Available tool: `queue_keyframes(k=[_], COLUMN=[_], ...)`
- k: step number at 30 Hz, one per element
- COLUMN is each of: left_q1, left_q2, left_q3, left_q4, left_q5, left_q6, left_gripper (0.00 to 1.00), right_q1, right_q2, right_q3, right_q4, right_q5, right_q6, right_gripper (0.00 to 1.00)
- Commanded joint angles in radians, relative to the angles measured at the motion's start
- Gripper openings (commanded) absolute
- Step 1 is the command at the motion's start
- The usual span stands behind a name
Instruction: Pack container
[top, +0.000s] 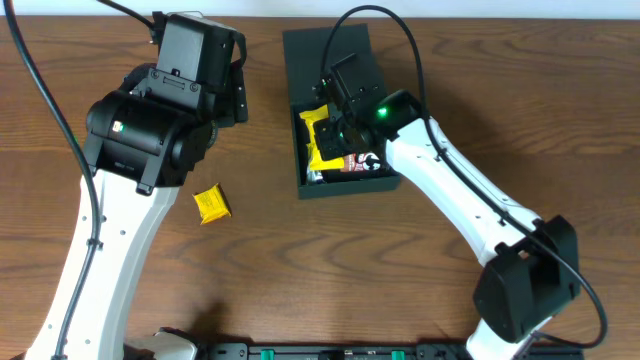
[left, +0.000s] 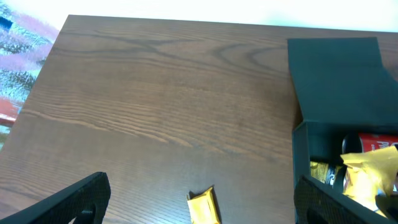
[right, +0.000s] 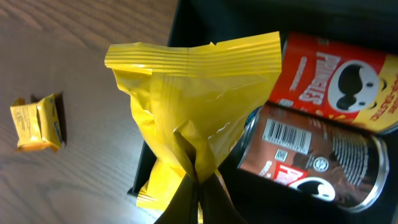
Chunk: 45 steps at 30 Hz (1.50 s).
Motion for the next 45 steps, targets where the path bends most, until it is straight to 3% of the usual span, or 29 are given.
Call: queue_keyframes(k=[1, 13, 15, 26, 30, 32, 33, 36, 40, 42, 45], left_q1=[0.003, 0.003, 0.003, 0.003, 0.003, 0.003, 0.004, 0.011, 0.058, 0.12, 0.279], left_q2=[0.009, 0.015, 0.016, 0.016, 0.016, 0.016, 0.016, 0.011, -0.006, -0.021, -0.031], left_q3=[-0.004, -0.004, -0.005, -0.006, -0.006, -0.006, -0.006, -0.005, -0.005, -0.005, -0.008], left_q4=[-0.001, -0.001, -0.001, -0.007, -0.008, -0.01, -0.012, -0.043, -0.111, -0.179, -0.295], left_q5=[-0.014, -0.014, -0.014, -0.015, -0.014, -0.035, -0.071, -0.237, -0.221, -0.222, -0.118], left_q6=[-0.012, -0.012, -0.012, -0.011, -0.011, -0.012, -0.018, -0.065, -0.155, -0.256, -0.336], left_gripper=[0.95, 0.95, 0.95, 0.95, 0.95, 0.95, 0.95, 0.95, 0.95, 0.95, 0.95], right_q1=[-0.007, -0.007, -0.007, -0.007, -0.001, 0.008, 0.016, 0.042, 0.048, 0.054, 0.072], right_q2=[0.048, 0.121, 0.121, 0.121, 0.121, 0.118, 0.115, 0.103, 0.101, 0.101, 0.101], right_q3=[0.019, 0.019, 0.019, 0.019, 0.019, 0.026, 0.034, 0.102, 0.154, 0.153, 0.153], right_q4=[0.013, 0.027, 0.027, 0.034, 0.021, 0.014, 0.007, -0.068, -0.183, -0.251, -0.361], right_q5=[0.017, 0.079, 0.078, 0.093, 0.021, -0.123, -0.143, -0.064, -0.103, -0.13, 0.007], right_q6=[-0.018, -0.032, -0.039, -0.024, 0.031, 0.047, 0.047, 0.049, 0.053, 0.052, 0.066], right_gripper=[0.03, 0.05, 0.1, 0.15, 0.14, 0.1, 0.13, 0.34, 0.59, 0.72, 0.84])
